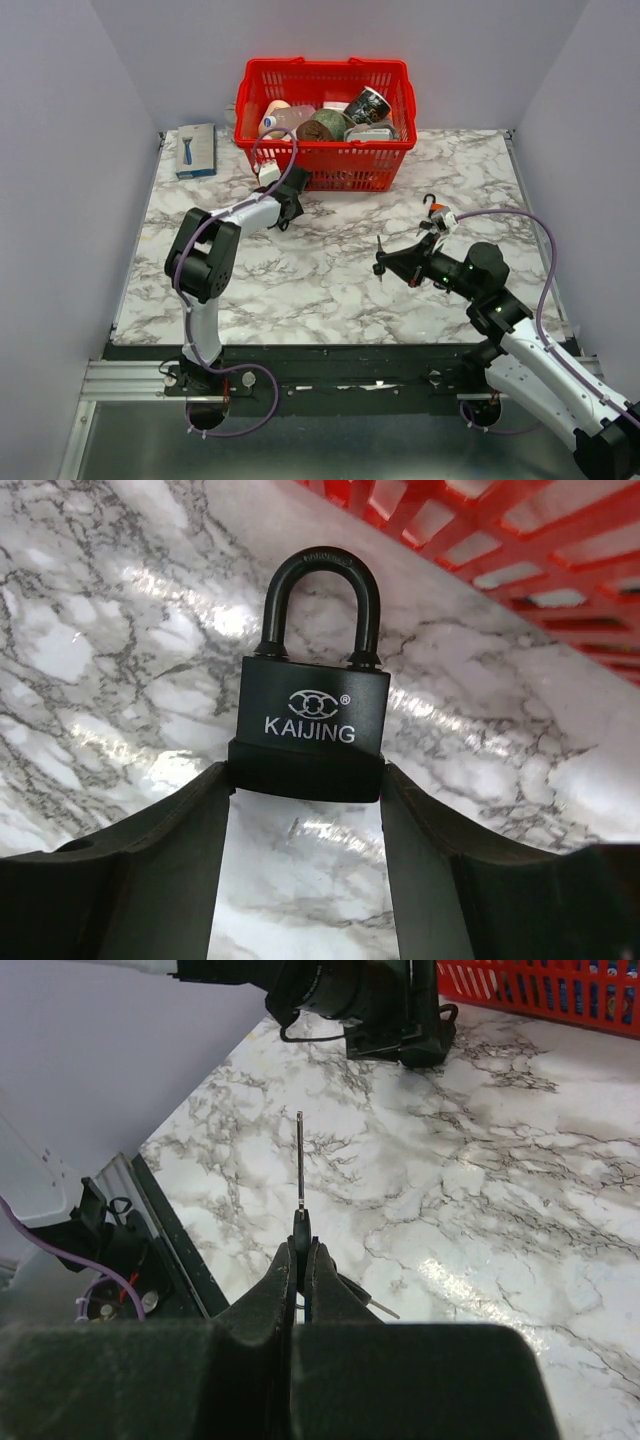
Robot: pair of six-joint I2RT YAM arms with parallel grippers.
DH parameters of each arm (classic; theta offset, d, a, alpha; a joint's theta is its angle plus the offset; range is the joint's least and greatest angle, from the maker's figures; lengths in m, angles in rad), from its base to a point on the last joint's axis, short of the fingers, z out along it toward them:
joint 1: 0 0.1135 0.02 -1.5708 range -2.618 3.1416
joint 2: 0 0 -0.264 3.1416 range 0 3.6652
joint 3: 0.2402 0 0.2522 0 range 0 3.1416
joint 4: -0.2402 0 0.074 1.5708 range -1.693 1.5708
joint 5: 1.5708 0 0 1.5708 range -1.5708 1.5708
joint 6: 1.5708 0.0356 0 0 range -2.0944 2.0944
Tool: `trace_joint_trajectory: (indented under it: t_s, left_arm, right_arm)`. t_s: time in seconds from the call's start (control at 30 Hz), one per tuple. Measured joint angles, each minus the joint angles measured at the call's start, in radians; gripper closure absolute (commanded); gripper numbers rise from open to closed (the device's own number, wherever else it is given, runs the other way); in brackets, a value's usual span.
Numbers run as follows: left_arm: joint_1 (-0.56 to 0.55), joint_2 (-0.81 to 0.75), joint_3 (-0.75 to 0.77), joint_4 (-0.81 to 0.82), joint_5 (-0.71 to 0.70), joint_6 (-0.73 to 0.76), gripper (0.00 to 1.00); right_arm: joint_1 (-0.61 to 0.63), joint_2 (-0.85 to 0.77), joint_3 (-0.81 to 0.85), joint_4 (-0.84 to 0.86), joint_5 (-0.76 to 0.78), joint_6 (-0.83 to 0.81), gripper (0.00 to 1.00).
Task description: Unlock with the key
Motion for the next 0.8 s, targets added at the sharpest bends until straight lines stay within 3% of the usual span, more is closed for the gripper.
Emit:
trace_joint_trajectory:
  t_s: [0.23, 0.3, 0.4, 0.47, 0.53, 0.8]
  left_arm:
    - [-0.071, -0.189, -0.262, 0.075, 0.008, 0.016, 0.43]
    - [-0.105, -0.249, -0.329, 0.068, 0.012, 0.005, 0.35]
    - [-0.145, -0.305, -0.387, 0.047, 0.027, -0.012, 0.14]
    - [-0.156, -0.315, -0.396, 0.021, 0.051, -0.014, 0.05]
    - [-0.162, -0.302, -0.4, -0.013, 0.064, -0.01, 0.02]
    - [-0.163, -0.238, -0.31, -0.085, 0.074, 0.026, 0.01]
  right_arm:
    - [0.0, 0.003, -0.007, 0.001, 0.0, 0.0, 0.99]
    - [0.0, 0.004, -0.009, 0.001, 0.0, 0.0, 0.99]
    - [0.0, 0.006, -0.013, 0.002, 0.0, 0.0, 0.99]
    - [0.0, 0.008, -0.019, 0.004, 0.0, 0.001, 0.99]
    - [0.0, 0.011, -0.022, 0.005, 0.0, 0.001, 0.99]
    - [0.0, 0.008, -0.026, 0.008, 0.0, 0.002, 0.99]
